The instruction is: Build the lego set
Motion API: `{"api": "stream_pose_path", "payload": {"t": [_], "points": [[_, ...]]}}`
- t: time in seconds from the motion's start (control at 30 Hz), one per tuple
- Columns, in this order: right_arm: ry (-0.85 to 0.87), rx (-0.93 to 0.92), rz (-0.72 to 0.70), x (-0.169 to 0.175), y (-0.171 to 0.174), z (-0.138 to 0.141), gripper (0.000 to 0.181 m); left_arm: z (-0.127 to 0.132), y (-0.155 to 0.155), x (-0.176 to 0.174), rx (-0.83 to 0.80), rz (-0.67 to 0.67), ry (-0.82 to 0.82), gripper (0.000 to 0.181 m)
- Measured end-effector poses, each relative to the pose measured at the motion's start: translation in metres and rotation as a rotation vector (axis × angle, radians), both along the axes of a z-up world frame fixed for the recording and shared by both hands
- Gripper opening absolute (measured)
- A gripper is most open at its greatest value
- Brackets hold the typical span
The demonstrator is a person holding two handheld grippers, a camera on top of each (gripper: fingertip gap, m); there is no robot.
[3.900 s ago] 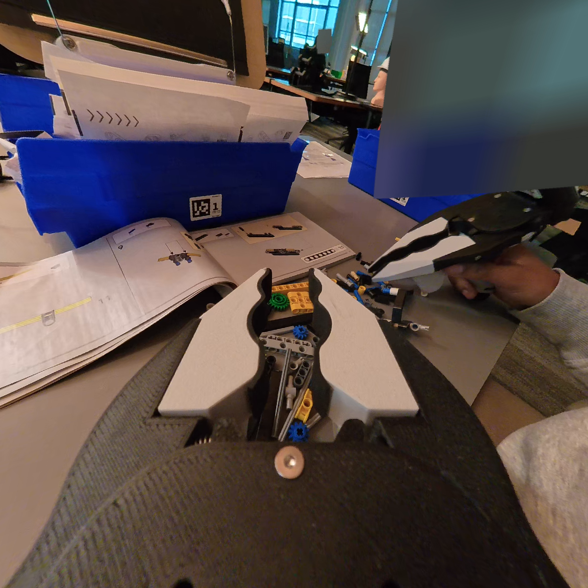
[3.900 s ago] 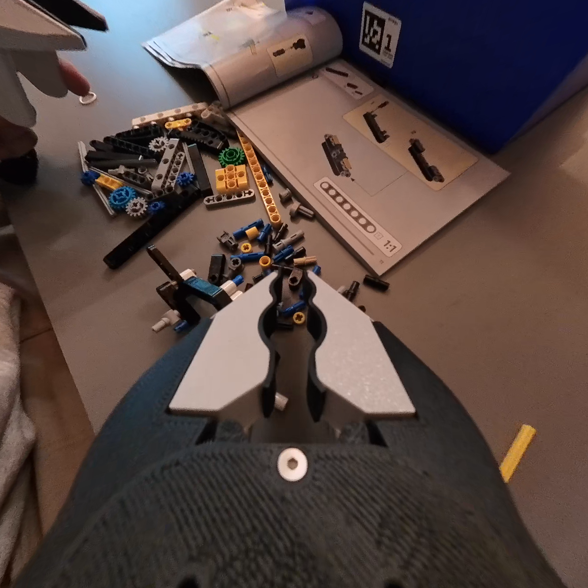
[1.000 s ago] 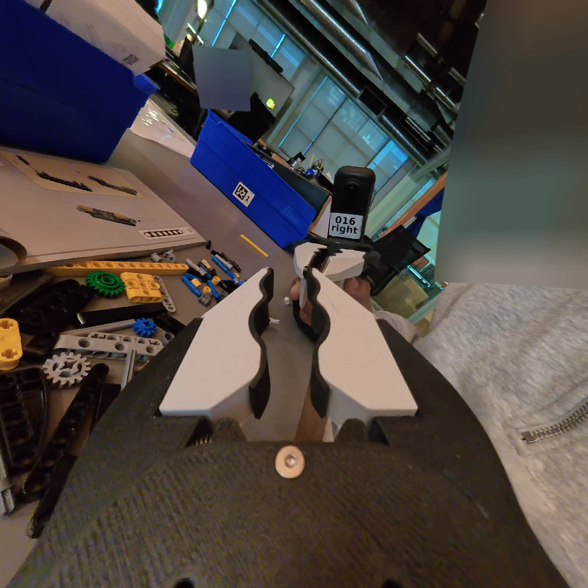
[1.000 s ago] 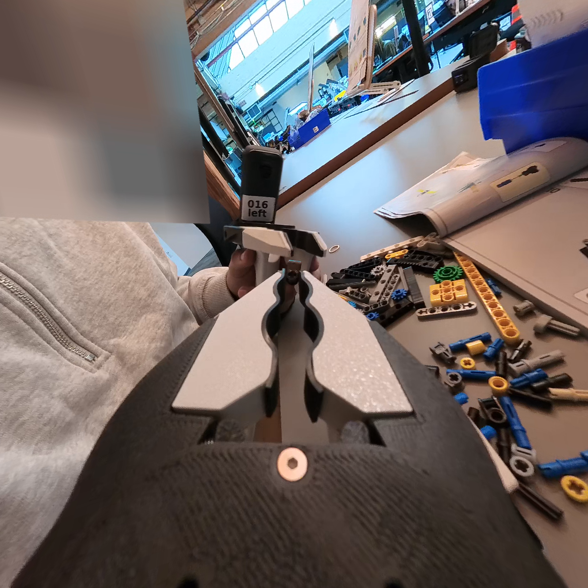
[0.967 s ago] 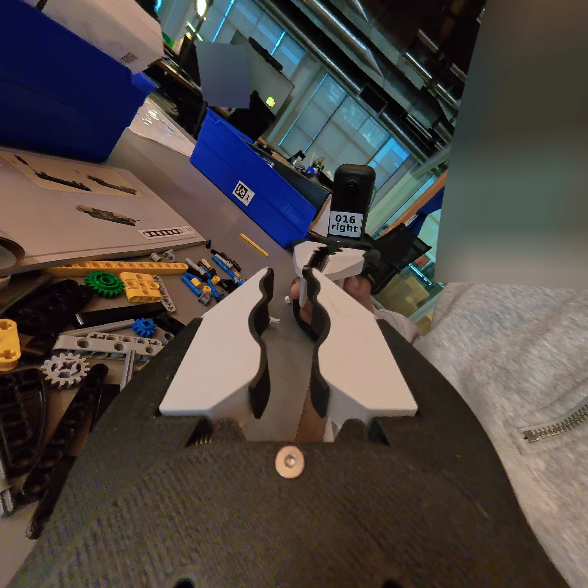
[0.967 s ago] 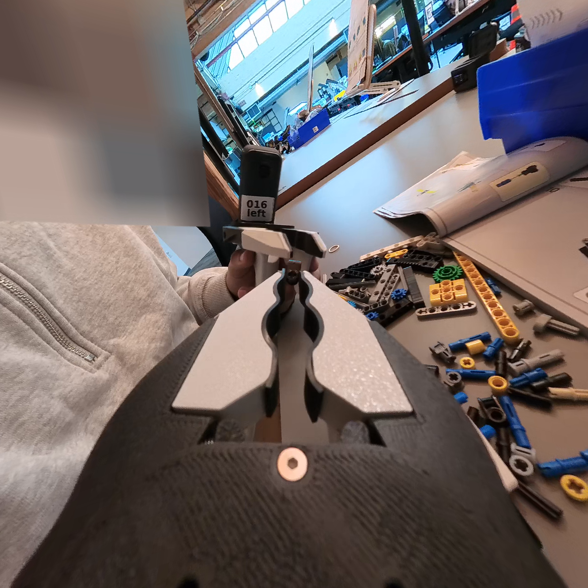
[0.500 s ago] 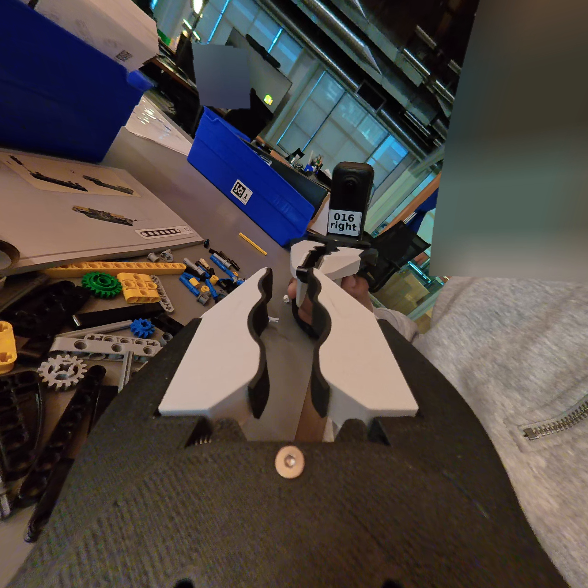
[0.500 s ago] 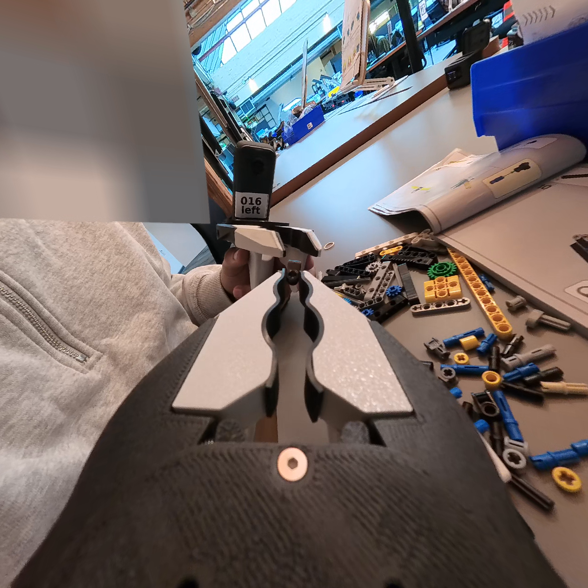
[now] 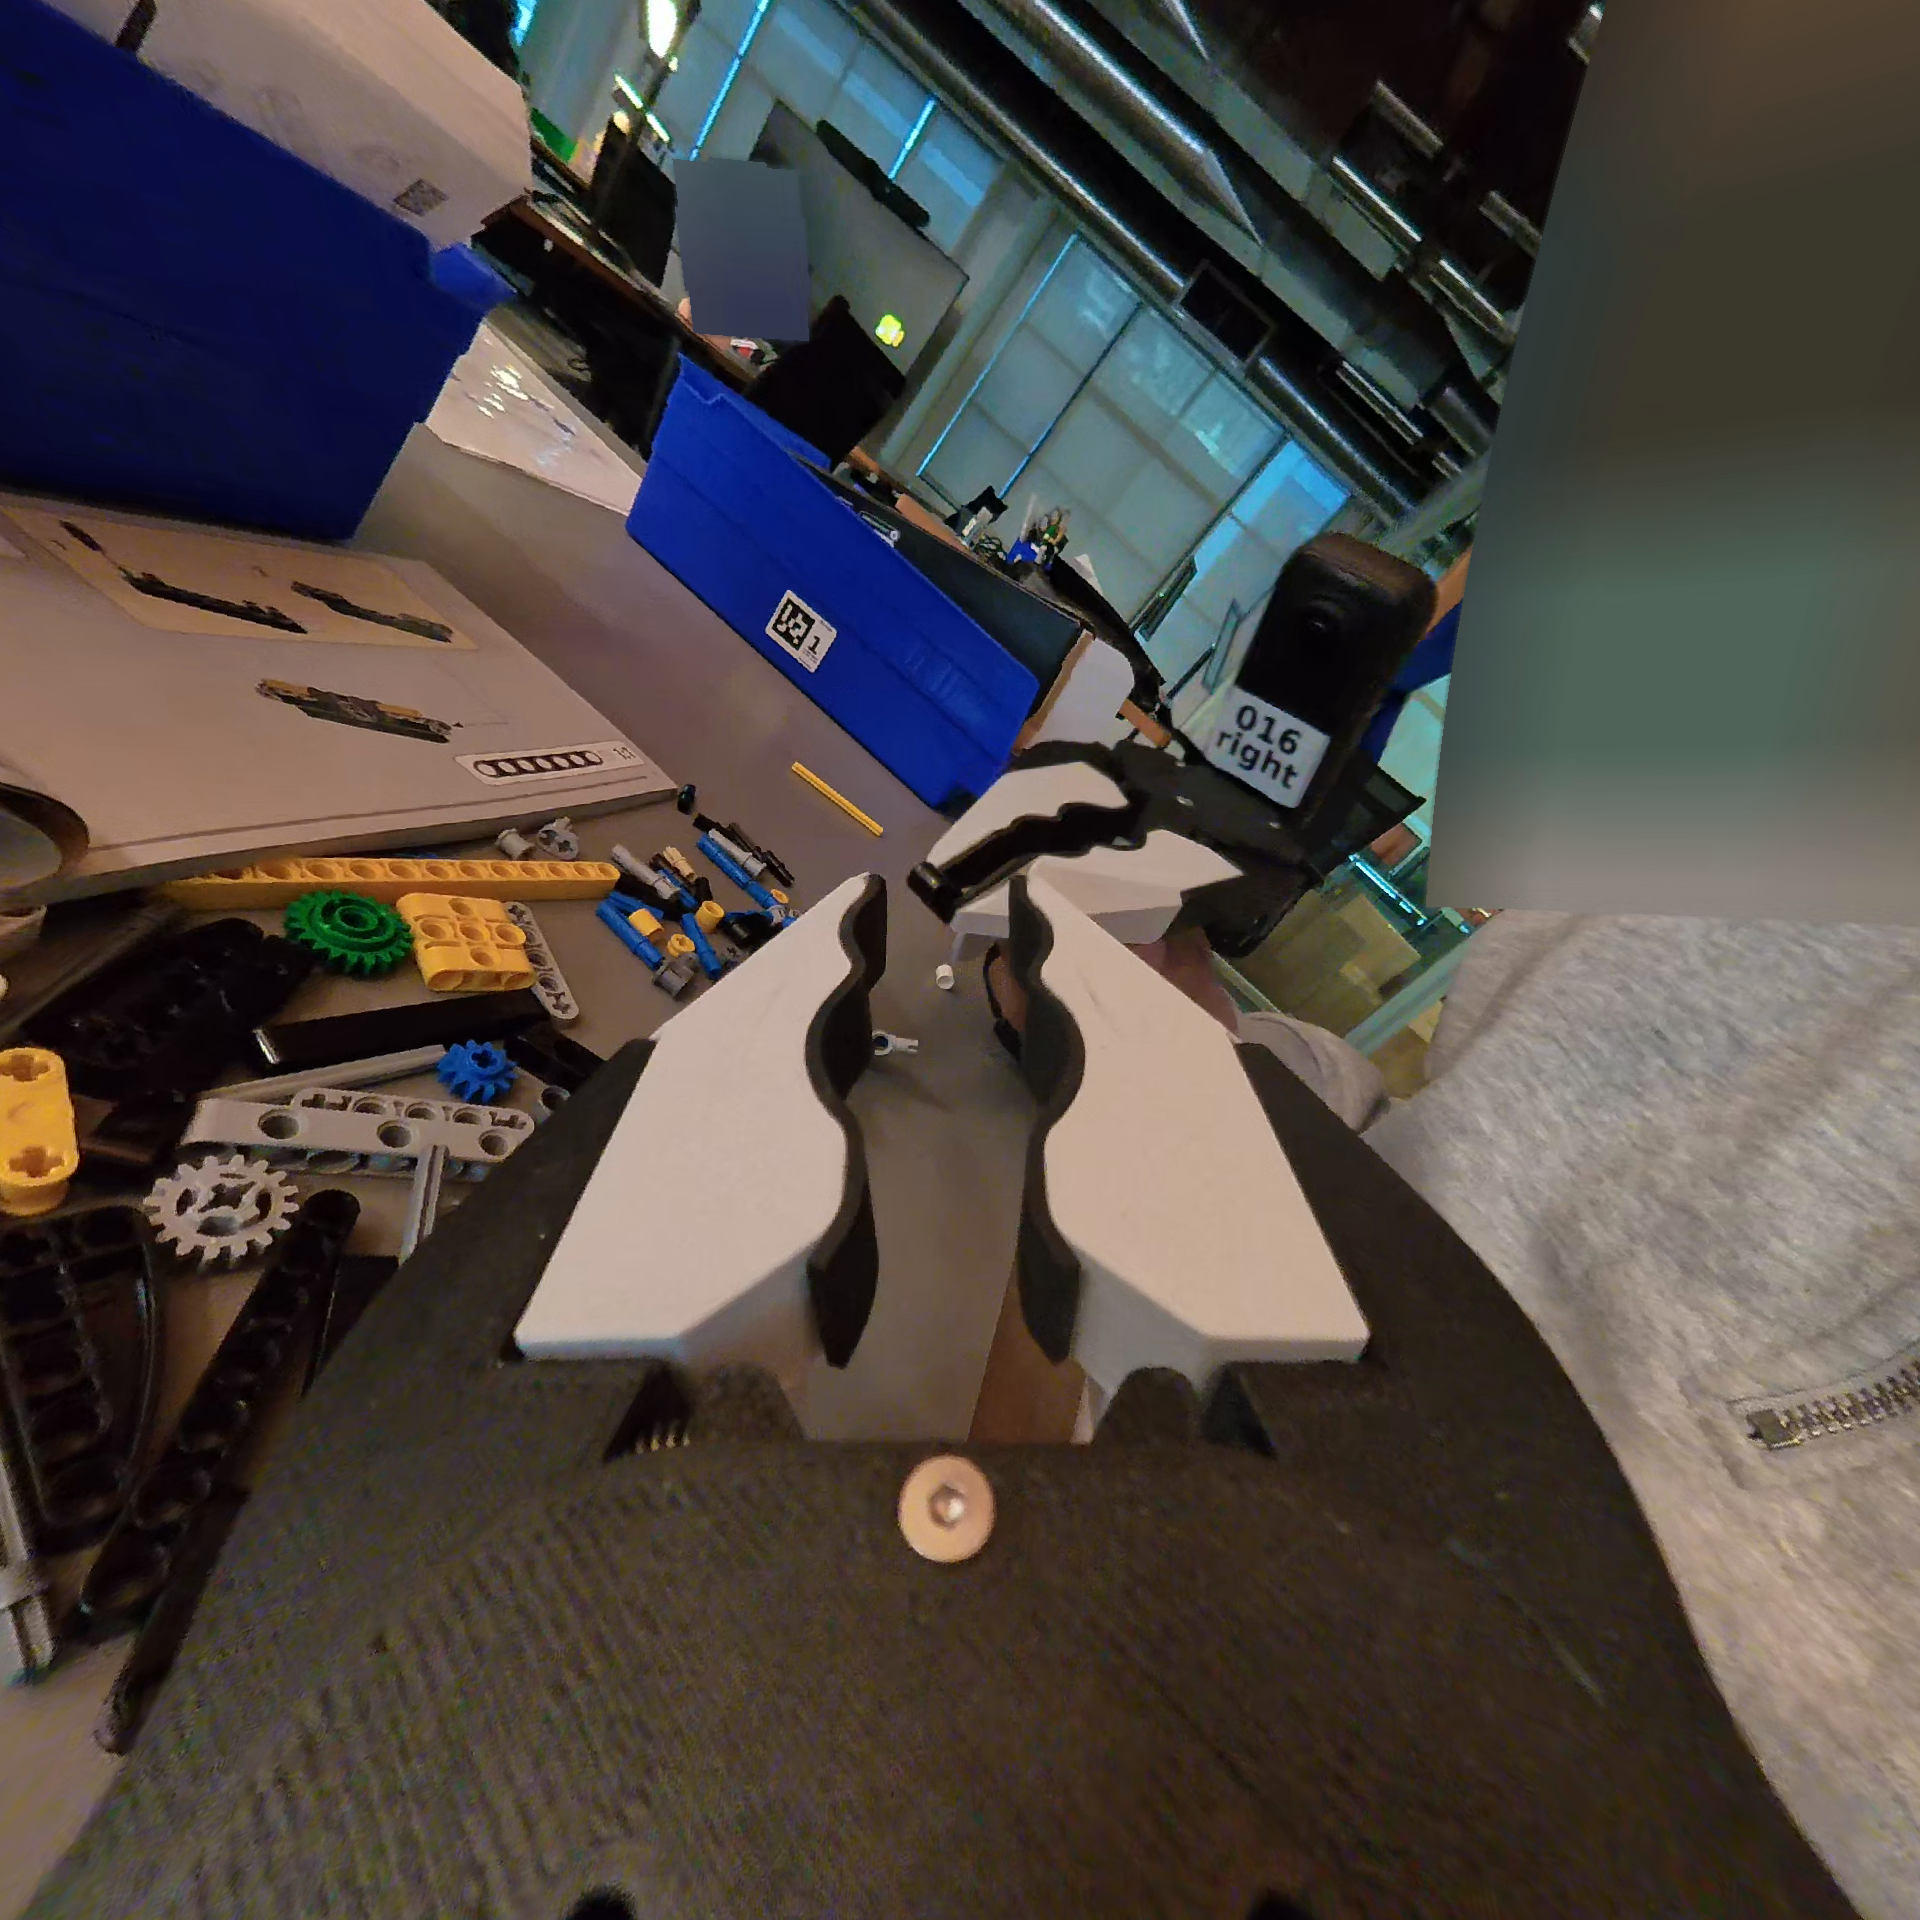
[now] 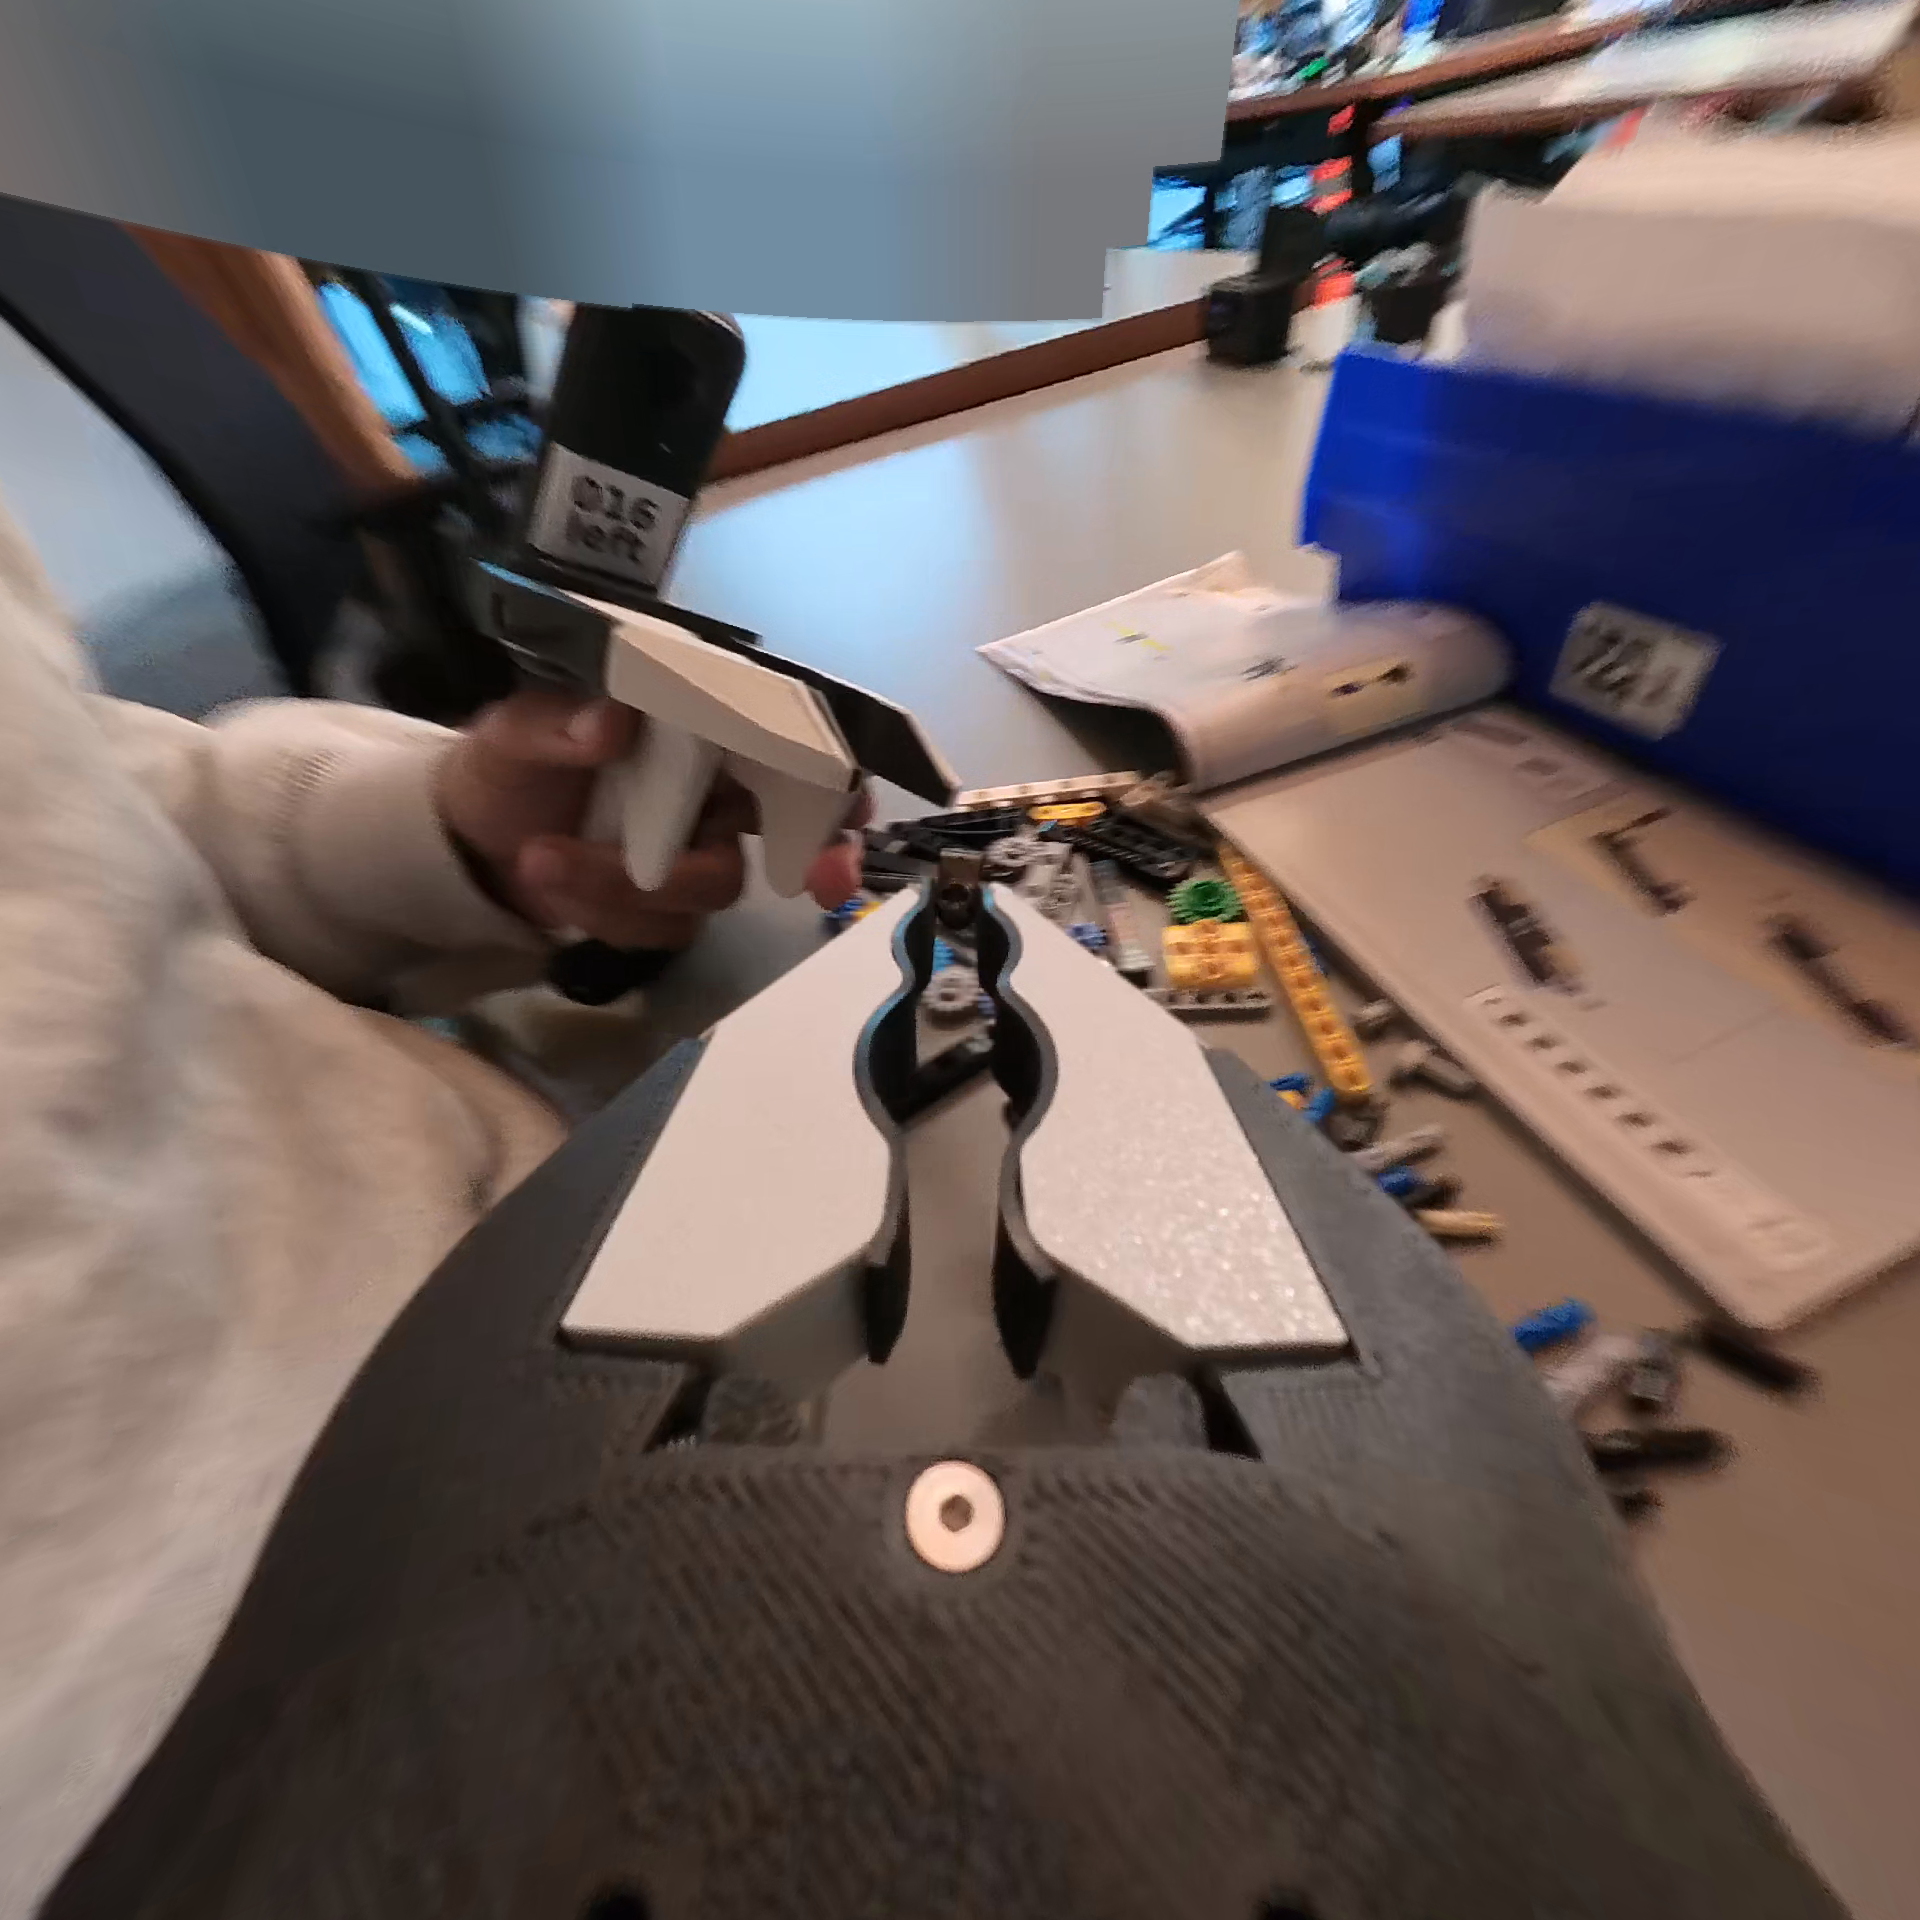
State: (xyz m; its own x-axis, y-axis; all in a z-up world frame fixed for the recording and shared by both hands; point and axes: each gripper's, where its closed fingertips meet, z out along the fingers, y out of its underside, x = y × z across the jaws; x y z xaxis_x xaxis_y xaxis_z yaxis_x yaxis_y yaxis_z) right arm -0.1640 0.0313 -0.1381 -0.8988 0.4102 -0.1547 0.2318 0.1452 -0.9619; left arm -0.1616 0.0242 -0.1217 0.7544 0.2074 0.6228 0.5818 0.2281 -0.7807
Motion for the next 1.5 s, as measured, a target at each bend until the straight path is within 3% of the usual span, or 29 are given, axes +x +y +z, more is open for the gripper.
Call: {"api": "stream_pose_path", "payload": {"t": [0.37,0.93,1.5], "points": [[0.209,0.174,-0.064,-0.001,-0.001,-0.004,0.005,-0.005,0.004,0.004,-0.023,-0.025,-0.012,0.023],[-0.226,-0.267,0.037,0.0,0.001,0.023,0.005,-0.005,0.005,0.004,-0.027,-0.025,-0.007,0.024],[-0.185,-0.238,0.031,-0.001,0.003,0.016,0.005,-0.003,0.004,0.006,-0.015,-0.039,-0.006,0.026]]}}
